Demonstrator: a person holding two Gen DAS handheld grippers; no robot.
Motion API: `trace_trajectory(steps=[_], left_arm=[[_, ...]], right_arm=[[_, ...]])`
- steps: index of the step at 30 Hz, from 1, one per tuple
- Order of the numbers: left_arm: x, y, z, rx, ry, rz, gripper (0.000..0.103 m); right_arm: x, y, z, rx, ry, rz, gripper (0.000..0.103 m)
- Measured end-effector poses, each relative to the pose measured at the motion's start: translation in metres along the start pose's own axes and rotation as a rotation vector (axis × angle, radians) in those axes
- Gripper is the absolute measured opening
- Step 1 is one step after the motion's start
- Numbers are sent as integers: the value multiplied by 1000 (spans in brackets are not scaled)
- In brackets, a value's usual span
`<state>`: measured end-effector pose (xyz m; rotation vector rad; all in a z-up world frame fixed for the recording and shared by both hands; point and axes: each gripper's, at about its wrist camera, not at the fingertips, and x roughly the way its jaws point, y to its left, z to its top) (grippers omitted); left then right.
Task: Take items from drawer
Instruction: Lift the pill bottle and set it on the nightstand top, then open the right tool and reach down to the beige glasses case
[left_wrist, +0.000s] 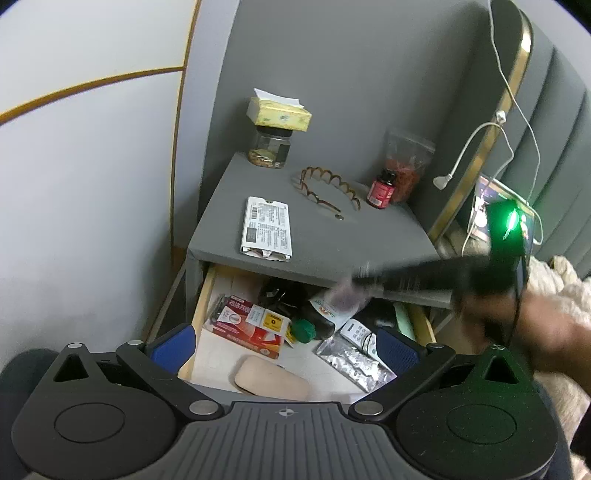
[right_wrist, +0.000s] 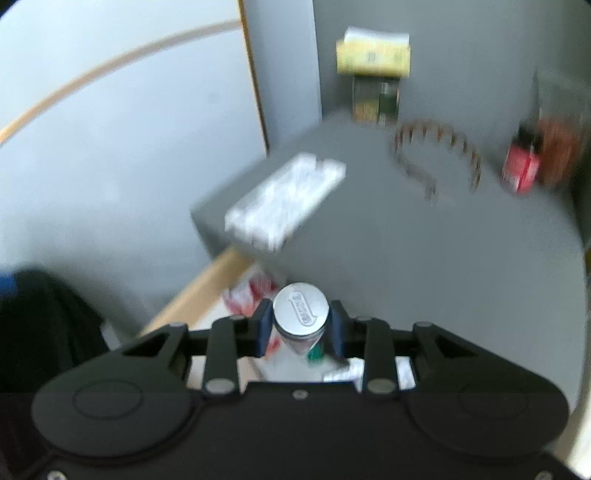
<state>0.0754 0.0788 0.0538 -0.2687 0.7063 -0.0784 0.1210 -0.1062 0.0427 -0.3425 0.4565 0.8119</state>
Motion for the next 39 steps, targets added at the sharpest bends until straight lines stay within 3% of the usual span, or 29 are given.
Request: trace_trajectory(steps=[2, 8, 13, 18, 25, 29, 32, 35, 36, 39], left_arm=[[1, 0, 0, -2, 1, -3, 103], [4, 0, -2, 4, 11, 1, 103], [6, 3, -3, -13, 23, 11, 103], [6, 2, -2, -6, 35, 2, 103], [9, 1, -3, -6, 43, -2, 103], [11, 1, -5, 2, 53, -1, 103], [12, 3, -6, -7, 60, 5, 103], [14, 6, -5, -22, 71, -1, 103], [13, 7, -5, -30, 72, -7, 103], [12, 8, -4, -38, 69, -14, 103]], right_arm=[[0, 7, 35, -1, -27, -52, 30], [50, 9, 85, -1, 81, -199, 30], [82, 10, 90, 23, 166, -245, 31], [87, 9, 78, 33, 177, -275, 33], [64, 2, 73, 54, 133, -293, 56], [42, -3, 59, 93, 81, -256, 58], [21, -6, 44, 128, 33, -214, 64], [0, -9, 28, 163, -15, -172, 83], [-7, -10, 23, 175, -31, -158, 94], [-15, -15, -1, 160, -16, -140, 99]])
